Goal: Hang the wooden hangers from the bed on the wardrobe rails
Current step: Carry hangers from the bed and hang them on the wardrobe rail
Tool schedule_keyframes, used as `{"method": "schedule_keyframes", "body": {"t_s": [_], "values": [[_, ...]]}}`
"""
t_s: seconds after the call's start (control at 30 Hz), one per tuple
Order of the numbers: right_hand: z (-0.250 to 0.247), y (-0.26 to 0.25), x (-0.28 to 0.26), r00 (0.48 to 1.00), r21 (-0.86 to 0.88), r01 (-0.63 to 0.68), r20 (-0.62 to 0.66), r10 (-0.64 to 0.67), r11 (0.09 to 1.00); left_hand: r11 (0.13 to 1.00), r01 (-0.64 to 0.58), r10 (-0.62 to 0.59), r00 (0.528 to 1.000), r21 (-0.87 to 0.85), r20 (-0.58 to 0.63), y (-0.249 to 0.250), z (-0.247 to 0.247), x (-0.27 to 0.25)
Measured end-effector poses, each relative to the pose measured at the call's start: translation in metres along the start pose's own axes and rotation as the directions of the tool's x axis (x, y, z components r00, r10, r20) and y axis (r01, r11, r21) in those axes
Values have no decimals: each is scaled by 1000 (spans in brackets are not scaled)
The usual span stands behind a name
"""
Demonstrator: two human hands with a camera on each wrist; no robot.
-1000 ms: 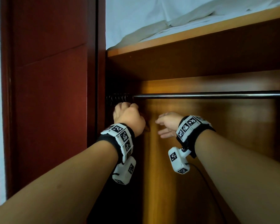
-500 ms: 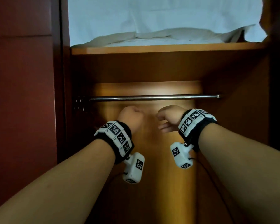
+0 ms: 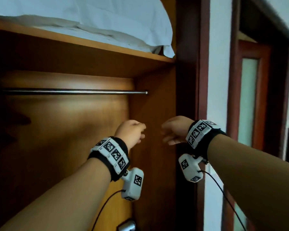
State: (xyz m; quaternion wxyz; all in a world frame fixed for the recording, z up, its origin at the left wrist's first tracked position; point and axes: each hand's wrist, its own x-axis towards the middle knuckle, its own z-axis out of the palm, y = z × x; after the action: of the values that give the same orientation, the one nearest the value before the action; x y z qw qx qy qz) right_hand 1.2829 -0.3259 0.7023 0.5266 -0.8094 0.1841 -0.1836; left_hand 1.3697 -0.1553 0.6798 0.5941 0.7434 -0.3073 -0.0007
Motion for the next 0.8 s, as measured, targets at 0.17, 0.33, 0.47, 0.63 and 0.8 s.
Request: {"method": "schedule_keyframes", "body": {"t_s": [0.17, 0.33, 0.47, 0.63, 0.8], "values": [[-81, 24, -61, 991, -4, -54, -121, 54, 999, 994, -15, 30, 990, -112, 138, 27, 77, -19], [-176, 64, -128, 942, 28, -145, -302, 147, 989, 976, -23, 88, 952, -218, 292, 73, 170, -54], [-258, 109, -200, 862, 63, -256, -438, 257, 965, 972, -20, 122, 893, -232, 433, 105, 255, -92], [-362, 159, -316, 739, 121, -334, -581, 340, 935, 957, 48, 137, 795, -287, 591, 155, 378, -166], [-438, 214, -433, 586, 220, -360, -703, 403, 907, 952, 61, 195, 639, -301, 745, 196, 489, -254]]}}
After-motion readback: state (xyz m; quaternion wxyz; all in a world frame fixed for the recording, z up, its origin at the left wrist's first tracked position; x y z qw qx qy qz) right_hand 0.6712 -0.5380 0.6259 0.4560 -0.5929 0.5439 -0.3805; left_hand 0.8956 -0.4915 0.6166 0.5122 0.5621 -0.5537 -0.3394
